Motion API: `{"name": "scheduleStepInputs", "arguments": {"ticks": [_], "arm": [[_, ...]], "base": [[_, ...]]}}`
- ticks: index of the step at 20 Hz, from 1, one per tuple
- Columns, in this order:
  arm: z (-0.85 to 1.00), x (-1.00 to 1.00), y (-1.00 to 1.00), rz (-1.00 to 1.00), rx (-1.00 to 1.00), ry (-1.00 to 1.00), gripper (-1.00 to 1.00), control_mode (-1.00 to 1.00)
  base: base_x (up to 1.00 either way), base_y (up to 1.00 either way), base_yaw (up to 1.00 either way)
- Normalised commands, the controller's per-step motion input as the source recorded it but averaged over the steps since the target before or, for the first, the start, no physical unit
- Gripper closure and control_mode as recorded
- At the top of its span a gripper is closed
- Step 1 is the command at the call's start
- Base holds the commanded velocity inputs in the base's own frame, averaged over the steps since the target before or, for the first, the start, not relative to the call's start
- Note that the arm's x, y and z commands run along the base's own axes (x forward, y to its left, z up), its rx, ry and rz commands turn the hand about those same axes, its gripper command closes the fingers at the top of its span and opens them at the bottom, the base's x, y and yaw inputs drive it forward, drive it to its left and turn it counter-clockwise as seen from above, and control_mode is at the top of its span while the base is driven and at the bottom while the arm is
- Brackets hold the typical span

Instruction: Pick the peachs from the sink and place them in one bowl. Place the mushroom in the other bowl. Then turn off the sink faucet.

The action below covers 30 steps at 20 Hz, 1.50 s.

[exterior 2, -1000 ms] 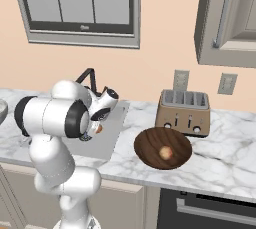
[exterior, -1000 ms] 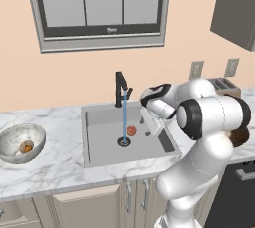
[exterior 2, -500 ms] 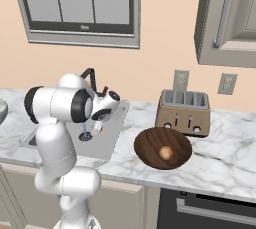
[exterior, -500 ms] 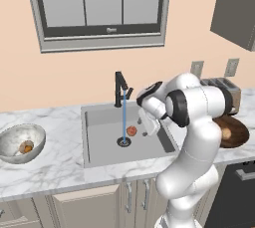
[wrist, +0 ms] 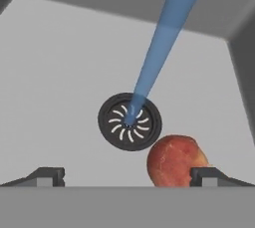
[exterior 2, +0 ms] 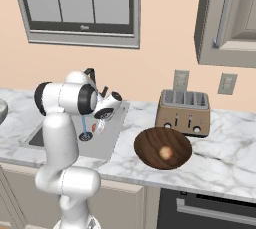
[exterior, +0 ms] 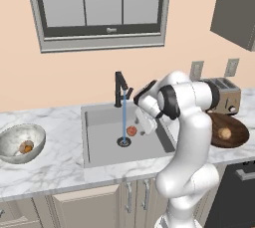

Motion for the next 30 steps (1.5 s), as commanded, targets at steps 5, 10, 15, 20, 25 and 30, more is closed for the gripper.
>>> {"name": "scheduleStepInputs", "arguments": {"ticks": [5, 10, 15, 20, 25, 30], "arm": [[-0.28, 0.25, 0.11, 0.05, 0.00, 0.00, -1.00, -1.00], [-0.33, 0.29, 0.07, 0.05, 0.00, 0.00, -1.00, -1.00], [-0.27, 0.37, 0.00, 0.05, 0.00, 0.00, -1.00, -1.00], [-0.21, 0.17, 0.05, 0.05, 0.00, 0.00, -1.00, -1.00], [-0.18, -0.09, 0.35, 0.04, -0.06, -0.01, -1.00, -1.00], [-0.28, -0.01, 0.29, 0.02, -0.07, 0.00, -1.00, -1.00]], "base": [[0.00, 0.00, 0.00], [0.00, 0.00, 0.00], [0.00, 0.00, 0.00], [0.00, 0.00, 0.00], [0.00, 0.00, 0.00], [0.00, 0.00, 0.00]]}}
